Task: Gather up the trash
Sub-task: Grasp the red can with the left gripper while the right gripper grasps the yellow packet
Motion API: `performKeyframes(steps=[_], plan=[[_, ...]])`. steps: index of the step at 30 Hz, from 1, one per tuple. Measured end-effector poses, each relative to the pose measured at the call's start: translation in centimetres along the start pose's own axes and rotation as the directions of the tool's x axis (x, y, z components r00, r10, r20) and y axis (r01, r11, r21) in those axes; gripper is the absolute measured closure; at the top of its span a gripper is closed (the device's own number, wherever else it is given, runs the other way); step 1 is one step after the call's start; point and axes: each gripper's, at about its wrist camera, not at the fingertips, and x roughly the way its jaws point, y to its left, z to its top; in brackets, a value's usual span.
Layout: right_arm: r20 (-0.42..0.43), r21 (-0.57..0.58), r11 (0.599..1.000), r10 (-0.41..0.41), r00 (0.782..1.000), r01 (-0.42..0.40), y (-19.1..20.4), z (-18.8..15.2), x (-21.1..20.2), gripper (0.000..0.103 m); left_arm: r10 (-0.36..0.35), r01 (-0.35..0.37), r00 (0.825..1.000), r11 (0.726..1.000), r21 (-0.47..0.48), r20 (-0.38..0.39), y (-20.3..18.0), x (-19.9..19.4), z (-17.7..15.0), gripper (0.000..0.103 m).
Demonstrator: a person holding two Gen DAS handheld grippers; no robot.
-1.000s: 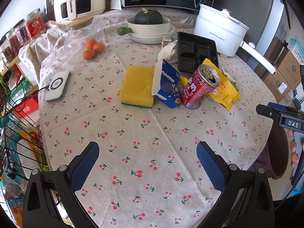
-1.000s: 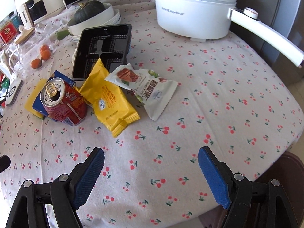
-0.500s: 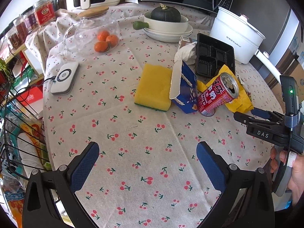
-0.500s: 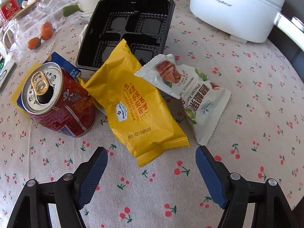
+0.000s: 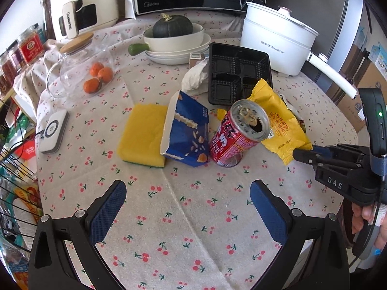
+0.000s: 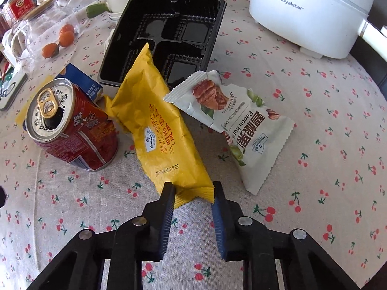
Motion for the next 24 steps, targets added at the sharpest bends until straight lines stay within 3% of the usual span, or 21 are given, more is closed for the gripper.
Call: performKeyframes(steps=[6,11,14,16,20,21,24], plan=[[-0.005,0.048,0.998,0.034,0.999,-0.033,-2.2,-1.1,-2.0,0.09,-0.031,0.029,0.998,0.999,0.021,0.054,-2.7,1.1,1.3,0.001],[0.012,0.075,0.995,0.069,0.998,-0.07,-3.7,-1.9,-4.0,0.091,-0.048,0.047,0.995,0.999,0.012,0.084,-3.9,2.1,2.3,0.012],[0.02,0.071,0.993,0.096,0.995,-0.098,-4.2,-2.3,-4.8,0.087,-0.067,0.067,0.994,0.998,0.002,0.091,-4.2,2.8,2.7,0.025],[0.014,0.073,0.992,0.101,0.995,-0.101,-4.4,-2.6,-4.9,0.086,-0.066,0.065,0.993,0.998,0.017,0.097,-4.5,3.1,2.8,0.04],[0.007,0.086,0.991,0.097,0.995,-0.098,-4.8,-2.6,-4.3,0.069,-0.049,0.046,0.996,0.998,0.029,0.08,-4.4,3.3,2.8,0.056],[0.007,0.093,0.99,0.103,0.995,-0.103,-4.9,-2.5,-4.2,0.067,-0.045,0.043,0.996,0.999,0.027,0.072,-4.2,3.3,2.8,0.065],[0.013,0.114,0.985,0.129,0.992,-0.129,-4.8,-2.1,-3.5,0.061,-0.051,0.051,0.997,0.999,-0.003,0.051,-3.1,2.8,2.5,0.071]])
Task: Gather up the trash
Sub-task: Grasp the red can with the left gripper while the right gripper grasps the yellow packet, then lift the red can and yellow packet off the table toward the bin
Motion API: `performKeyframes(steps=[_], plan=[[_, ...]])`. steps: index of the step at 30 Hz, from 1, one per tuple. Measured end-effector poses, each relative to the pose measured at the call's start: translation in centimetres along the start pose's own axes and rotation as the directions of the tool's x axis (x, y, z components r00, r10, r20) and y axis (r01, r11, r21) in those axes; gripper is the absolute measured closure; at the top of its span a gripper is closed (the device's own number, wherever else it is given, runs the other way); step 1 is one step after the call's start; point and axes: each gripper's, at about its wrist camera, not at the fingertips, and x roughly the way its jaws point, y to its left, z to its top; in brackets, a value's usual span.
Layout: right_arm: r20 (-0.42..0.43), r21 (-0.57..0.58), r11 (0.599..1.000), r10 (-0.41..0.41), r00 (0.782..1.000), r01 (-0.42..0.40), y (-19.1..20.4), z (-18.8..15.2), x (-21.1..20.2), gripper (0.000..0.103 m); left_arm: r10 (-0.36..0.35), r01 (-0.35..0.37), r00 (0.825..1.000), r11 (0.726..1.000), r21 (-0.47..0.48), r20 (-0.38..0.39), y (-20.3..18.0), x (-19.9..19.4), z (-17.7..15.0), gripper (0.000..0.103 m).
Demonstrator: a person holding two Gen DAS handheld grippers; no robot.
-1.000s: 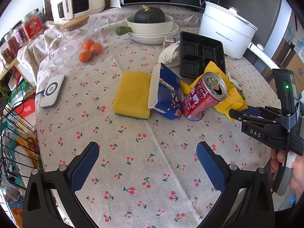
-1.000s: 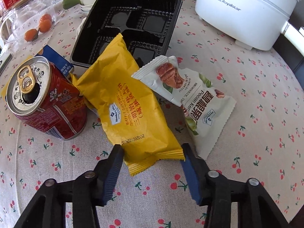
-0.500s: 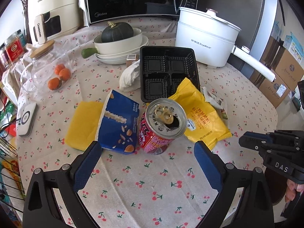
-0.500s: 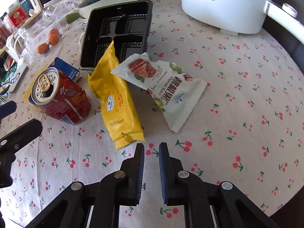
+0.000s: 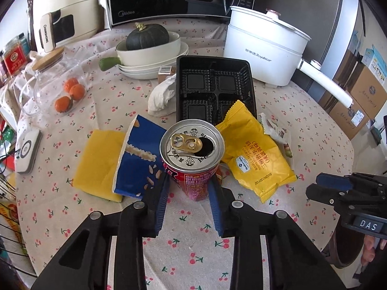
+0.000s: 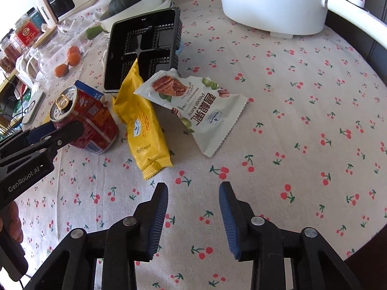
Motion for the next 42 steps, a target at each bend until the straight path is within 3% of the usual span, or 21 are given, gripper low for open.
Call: performKeyframes(steps=[5,8,14,16,17,18,19,25,33,38,42], plan=[[0.004,0.006,0.999,0.033,0.999,-0.033,1.4,0.9,2.0,0.061,-0.01,0.01,1.0,1.0,-0.017,0.009,1.7,-1.5,-0.6,0.074],[0.003,0.021,0.999,0.024,1.0,-0.024,1.8,1.3,3.4,0.06,-0.031,0.031,0.999,0.999,-0.025,0.007,2.5,-2.2,-0.8,0.087],[0.035,0.085,0.995,0.048,0.998,-0.051,1.3,2.1,4.8,0.059,-0.073,0.073,0.997,0.997,-0.024,-0.021,3.1,-2.0,-1.4,0.085],[0.045,0.076,0.995,0.062,0.997,-0.065,1.6,2.2,4.9,0.061,-0.09,0.088,0.995,0.996,-0.027,-0.04,3.0,-1.5,-1.5,0.066],[0.045,0.064,0.995,0.068,0.997,-0.07,1.7,2.2,4.9,0.081,-0.089,0.088,0.995,0.996,-0.023,-0.043,2.8,-1.3,-1.6,0.059],[0.042,0.053,0.996,0.071,0.997,-0.073,1.9,2.2,4.8,0.088,-0.08,0.08,0.996,0.997,-0.013,-0.04,2.5,-1.2,-1.7,0.048],[0.045,0.042,0.996,0.072,0.996,-0.074,2.0,2.2,4.5,0.088,-0.072,0.072,0.997,0.997,0.002,-0.038,2.2,-1.1,-1.7,0.042],[0.058,0.02,0.999,0.046,0.997,-0.047,1.8,1.6,1.4,0.092,-0.073,0.077,0.995,0.995,0.065,-0.066,0.9,0.4,-1.8,0.03],[0.07,-0.035,0.999,0.031,0.997,-0.029,1.0,-0.4,-2.8,0.092,-0.027,0.042,0.995,0.986,0.163,-0.094,-0.9,2.8,-2.5,0.031],[0.084,-0.056,0.998,-0.005,0.996,0.01,0.1,-1.5,-4.6,0.092,-0.012,0.029,0.996,0.978,0.207,-0.085,-1.8,2.3,-2.9,0.038],[0.105,-0.052,0.998,-0.015,0.994,0.021,-0.7,-2.2,-6.2,0.092,-0.026,0.042,0.995,0.984,0.171,-0.096,-1.7,1.3,-3.1,0.046]])
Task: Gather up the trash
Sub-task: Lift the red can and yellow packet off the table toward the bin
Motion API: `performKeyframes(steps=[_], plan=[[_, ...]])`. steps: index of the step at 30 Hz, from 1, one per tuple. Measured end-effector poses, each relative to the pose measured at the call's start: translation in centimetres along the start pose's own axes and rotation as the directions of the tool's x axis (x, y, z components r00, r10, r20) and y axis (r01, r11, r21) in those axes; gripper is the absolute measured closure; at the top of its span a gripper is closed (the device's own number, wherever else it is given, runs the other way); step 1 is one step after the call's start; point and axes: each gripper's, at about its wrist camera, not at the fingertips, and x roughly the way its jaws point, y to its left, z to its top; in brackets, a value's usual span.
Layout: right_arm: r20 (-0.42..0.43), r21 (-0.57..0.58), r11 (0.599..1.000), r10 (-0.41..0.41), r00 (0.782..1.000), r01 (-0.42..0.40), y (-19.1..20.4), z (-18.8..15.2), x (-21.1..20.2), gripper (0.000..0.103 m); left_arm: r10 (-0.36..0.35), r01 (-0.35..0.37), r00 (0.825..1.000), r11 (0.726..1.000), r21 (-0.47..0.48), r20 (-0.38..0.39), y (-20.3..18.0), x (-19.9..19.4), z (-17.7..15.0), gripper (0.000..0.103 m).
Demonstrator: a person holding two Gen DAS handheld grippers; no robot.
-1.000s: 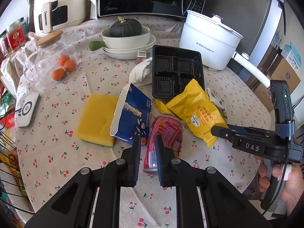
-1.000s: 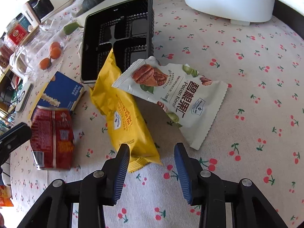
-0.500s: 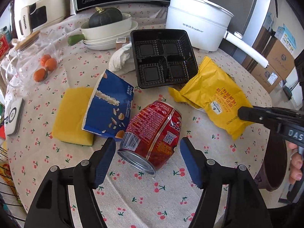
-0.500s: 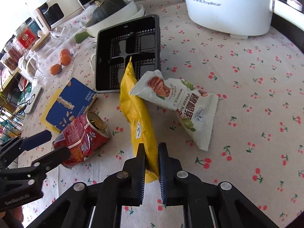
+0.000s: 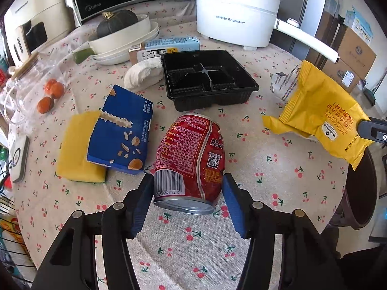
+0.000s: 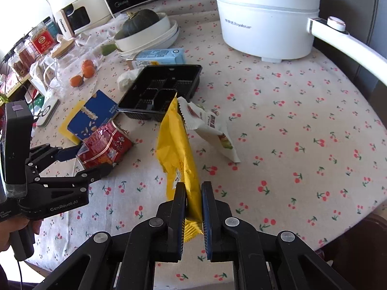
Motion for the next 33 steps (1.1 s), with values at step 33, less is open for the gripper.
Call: performKeyframes(steps=[33], plan=[[0.011,0.091,0.994,-0.056,0.998,0.055,-5.0,-2.0,-3.7,0.092,-0.06,0.054,0.988,0.998,-0.043,-0.142,-1.0,1.9,-0.5,0.035]])
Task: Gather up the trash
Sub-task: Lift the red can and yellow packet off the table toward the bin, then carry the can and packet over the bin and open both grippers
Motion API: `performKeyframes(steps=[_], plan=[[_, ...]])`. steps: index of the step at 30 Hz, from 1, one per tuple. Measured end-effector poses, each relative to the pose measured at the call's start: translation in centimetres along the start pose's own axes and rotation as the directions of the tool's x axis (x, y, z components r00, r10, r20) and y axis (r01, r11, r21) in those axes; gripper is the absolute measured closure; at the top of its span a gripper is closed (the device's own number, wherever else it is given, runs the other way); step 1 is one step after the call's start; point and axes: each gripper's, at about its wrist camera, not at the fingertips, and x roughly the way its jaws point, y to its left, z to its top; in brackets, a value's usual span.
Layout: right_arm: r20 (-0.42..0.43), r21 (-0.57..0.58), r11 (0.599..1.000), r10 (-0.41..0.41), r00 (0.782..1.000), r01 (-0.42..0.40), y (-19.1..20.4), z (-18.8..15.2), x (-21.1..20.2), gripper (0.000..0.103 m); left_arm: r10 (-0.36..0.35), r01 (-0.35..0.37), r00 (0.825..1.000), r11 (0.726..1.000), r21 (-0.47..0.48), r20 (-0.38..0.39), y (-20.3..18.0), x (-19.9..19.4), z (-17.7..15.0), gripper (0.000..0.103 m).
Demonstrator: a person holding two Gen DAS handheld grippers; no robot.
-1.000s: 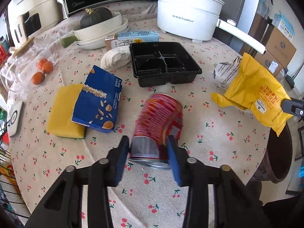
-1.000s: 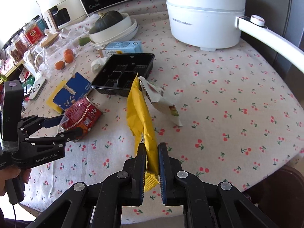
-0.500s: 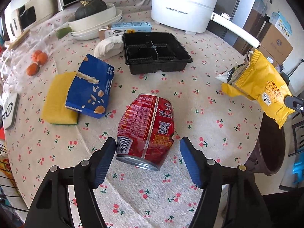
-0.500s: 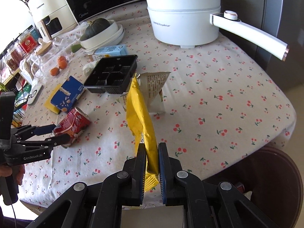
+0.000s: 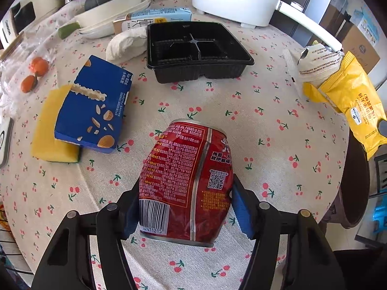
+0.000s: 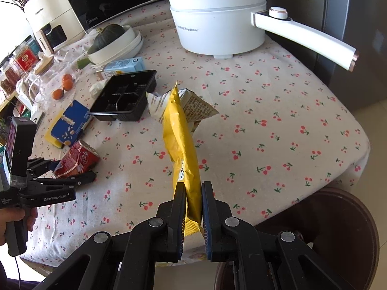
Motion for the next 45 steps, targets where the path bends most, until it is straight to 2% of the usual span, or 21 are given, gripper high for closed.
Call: performKeyframes(steps=[6,13,23,34,45], plan=[[0.041,-0.015,0.999,0.034,0.999,-0.034,0.9,0.0,-1.6,0.092,-0.048,0.05,0.998,0.997,-0.066,0.03,0.5,-2.1,-0.7,0.035],[0.08,-0.032,0.998,0.057,0.995,-0.055,2.5,-0.1,-2.8,0.092,-0.067,0.073,0.996,0.993,-0.088,0.065,0.2,-4.4,-1.8,0.035],[0.128,-0.028,0.997,0.078,0.989,-0.075,2.7,-0.5,-4.7,0.092,-0.119,0.125,0.986,0.991,-0.052,0.118,-2.7,-7.1,-2.2,0.035],[0.13,0.048,0.999,-0.01,0.992,0.004,-3.0,-3.3,-7.4,0.092,-0.18,0.175,0.977,0.983,0.047,0.114,-8.6,-7.3,-1.9,0.035],[0.099,0.139,0.985,-0.116,0.988,0.102,-10.4,-8.2,-10.0,0.092,-0.246,0.23,0.967,0.957,0.179,0.07,-16.3,-6.1,-2.2,0.035]])
